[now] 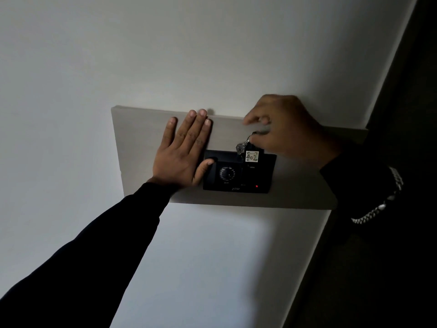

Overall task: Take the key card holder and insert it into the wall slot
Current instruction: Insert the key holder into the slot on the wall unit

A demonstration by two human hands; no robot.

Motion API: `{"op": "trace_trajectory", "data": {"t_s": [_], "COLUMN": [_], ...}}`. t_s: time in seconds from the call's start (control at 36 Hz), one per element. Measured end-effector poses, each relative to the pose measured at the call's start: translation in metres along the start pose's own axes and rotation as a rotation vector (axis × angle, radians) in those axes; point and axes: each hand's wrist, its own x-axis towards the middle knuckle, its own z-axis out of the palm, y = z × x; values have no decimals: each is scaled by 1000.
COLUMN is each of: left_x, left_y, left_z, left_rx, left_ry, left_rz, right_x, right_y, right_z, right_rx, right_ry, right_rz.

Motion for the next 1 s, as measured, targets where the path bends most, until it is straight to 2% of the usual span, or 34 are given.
{"op": "trace_trajectory", "data": {"t_s": [0.11, 0.31, 0.39, 0.64, 0.75, 0.83, 1.0], "left_x": [1, 1, 1, 1, 1, -1, -1], "left_y": [0, 0, 0, 1, 0, -1, -2], "left_z": [-2, -4, -4, -4, -3, -1, 0], "left_rx": [-20, -26, -32, -35, -26, -26, -19], "left_ry": [5, 6, 4, -1, -15, -6, -6], "left_rz": [-2, -1, -1, -13, 0, 14, 11], "right_x": [14, 25, 20, -11, -19, -24, -25], "right_y": [3, 7, 10, 13, 12, 12, 12], "right_z": [4, 5, 7, 31, 42, 46, 49], "right_rx": [-159, -236, -175, 251, 297, 258, 225], "right_ry": [-224, -281, -205, 241, 376, 435, 437], "right_rz": [-72, -185, -175, 89, 121, 107, 118]}}
